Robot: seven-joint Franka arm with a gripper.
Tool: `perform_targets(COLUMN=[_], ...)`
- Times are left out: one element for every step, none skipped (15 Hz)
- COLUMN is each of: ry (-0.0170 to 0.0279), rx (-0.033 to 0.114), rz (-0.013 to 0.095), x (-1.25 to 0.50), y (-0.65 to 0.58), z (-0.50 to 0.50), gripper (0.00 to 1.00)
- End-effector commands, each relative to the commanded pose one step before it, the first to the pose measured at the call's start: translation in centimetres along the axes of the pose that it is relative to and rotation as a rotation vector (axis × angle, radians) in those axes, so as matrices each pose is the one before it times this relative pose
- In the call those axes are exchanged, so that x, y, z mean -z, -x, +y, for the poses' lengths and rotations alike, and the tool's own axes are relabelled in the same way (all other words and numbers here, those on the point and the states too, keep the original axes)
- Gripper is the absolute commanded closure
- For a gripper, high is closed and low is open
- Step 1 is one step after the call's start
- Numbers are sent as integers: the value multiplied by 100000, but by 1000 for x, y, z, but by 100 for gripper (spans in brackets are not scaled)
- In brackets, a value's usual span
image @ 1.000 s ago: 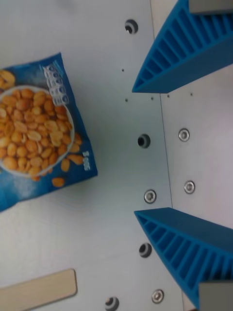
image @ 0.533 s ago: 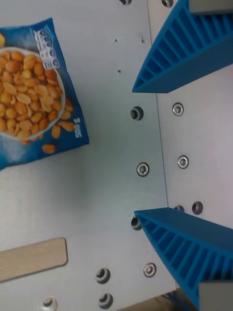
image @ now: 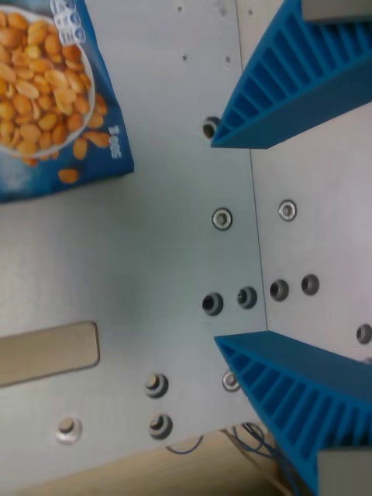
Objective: Move in base positive y
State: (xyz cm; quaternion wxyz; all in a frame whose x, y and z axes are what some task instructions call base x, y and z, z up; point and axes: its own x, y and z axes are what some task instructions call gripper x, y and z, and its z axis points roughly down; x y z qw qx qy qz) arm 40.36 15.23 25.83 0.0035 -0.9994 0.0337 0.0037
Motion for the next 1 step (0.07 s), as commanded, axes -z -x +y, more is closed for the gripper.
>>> perform_targets(ry=[1171], rx=[-2067], rz=[-353], x=[106], y=[-300], z=[-1586], gripper=[0])
